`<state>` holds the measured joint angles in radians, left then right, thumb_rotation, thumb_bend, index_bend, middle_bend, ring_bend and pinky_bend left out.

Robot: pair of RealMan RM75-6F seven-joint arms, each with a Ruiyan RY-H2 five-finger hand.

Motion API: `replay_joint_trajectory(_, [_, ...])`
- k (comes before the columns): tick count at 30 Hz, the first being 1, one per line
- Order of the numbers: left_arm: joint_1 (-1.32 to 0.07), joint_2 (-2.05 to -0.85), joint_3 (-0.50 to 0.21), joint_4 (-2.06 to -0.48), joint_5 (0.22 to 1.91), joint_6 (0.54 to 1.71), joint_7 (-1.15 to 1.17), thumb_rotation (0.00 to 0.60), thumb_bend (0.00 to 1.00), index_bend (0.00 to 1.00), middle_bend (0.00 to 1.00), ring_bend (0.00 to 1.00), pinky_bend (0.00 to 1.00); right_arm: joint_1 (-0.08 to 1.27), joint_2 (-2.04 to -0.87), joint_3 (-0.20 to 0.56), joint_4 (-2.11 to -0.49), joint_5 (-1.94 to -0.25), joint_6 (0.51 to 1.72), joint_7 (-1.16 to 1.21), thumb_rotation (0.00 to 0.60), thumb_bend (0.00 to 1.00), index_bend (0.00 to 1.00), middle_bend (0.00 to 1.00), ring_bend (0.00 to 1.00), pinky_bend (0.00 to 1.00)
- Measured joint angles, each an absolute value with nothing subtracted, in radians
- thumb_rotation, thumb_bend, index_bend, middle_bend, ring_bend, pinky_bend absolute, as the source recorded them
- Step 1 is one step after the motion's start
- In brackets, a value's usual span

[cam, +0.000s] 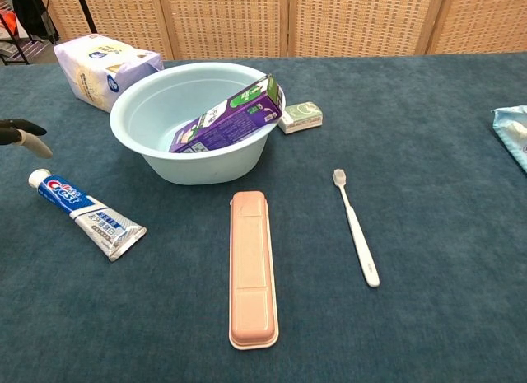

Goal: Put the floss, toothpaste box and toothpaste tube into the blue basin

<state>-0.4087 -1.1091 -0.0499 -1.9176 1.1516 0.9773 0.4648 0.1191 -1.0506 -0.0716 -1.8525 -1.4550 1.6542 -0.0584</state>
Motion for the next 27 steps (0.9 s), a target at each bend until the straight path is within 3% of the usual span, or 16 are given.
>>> replay_joint_trajectory(11, [-0.586, -1.175, -0.058, -1.865, 0.868, 0.900, 0.675, 0.600, 0.19, 0.25, 0.00, 0.00, 0.00, 0.090, -1.034, -0.032, -1.852, -1.464, 1.639, -0.021, 0.600, 0.00, 0.06, 0.00, 0.00, 0.00])
replay_joint_trajectory(16, [-0.630, -1.236, -0.036, -1.824, 0.819, 0.922, 0.743, 0.600, 0.20, 0.27, 0.00, 0.00, 0.00, 0.080, -1.030, -0.018, -1.851, -1.470, 1.630, -0.010, 0.600, 0.00, 0.06, 0.00, 0.00, 0.00])
replay_joint_trajectory(27, [-0.667, -1.330, 0.006, -1.754, 0.798, 0.982, 0.780, 0.600, 0.22, 0.43, 0.00, 0.00, 0.00, 0.062, -1.022, 0.008, -1.849, -1.472, 1.618, 0.010, 0.600, 0.00, 0.06, 0.00, 0.00, 0.00])
